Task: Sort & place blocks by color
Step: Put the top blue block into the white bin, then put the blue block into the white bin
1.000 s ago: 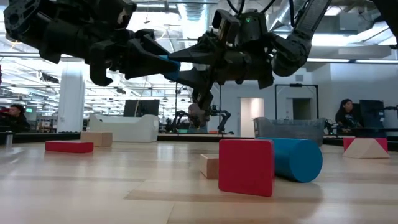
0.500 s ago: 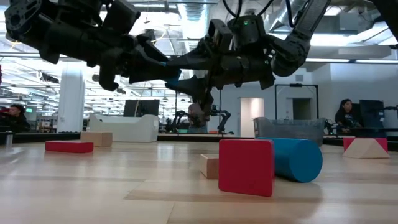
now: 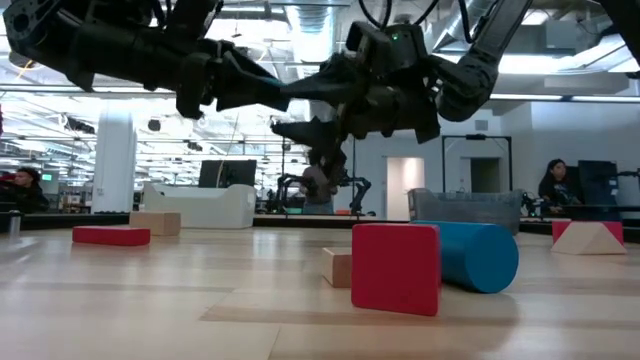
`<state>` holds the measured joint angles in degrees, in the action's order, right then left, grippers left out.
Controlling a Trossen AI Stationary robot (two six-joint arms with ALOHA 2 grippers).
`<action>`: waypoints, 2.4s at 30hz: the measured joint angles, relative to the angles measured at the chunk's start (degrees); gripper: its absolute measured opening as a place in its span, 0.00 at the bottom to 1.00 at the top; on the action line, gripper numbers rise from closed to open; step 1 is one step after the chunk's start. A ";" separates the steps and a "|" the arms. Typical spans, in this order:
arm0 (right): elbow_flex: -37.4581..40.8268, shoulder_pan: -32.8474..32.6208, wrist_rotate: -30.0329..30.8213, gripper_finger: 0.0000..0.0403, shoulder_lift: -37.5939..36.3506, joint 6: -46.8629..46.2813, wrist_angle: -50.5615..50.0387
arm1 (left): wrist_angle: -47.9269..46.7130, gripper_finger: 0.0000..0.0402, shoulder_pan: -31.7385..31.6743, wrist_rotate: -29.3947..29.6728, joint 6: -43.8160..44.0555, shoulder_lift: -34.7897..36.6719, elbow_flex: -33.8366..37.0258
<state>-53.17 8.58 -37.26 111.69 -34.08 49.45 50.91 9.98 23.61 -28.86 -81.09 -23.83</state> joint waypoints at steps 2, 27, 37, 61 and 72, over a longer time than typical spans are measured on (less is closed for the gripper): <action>0.02 0.67 -1.94 0.59 0.05 -0.04 -1.54 | -0.55 0.18 0.48 -0.41 0.26 0.98 0.04; 0.14 -0.94 3.53 0.59 -3.25 12.44 -23.97 | -27.01 0.19 -29.09 14.04 18.55 15.58 0.15; 0.09 -2.47 34.67 0.59 -17.80 24.12 -41.69 | -31.57 0.19 -49.45 0.06 33.03 9.38 0.15; -1.99 -4.93 40.67 0.51 -10.41 23.92 -46.06 | -35.34 0.45 -54.84 -19.75 34.01 2.83 -8.77; -1.47 -12.24 64.58 0.29 -21.25 20.14 -56.37 | -23.45 0.42 -49.53 -25.92 30.44 2.85 -8.83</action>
<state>-54.65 -3.66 27.31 90.44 -13.94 -6.92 27.45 -39.55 -2.31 1.58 -78.24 -32.67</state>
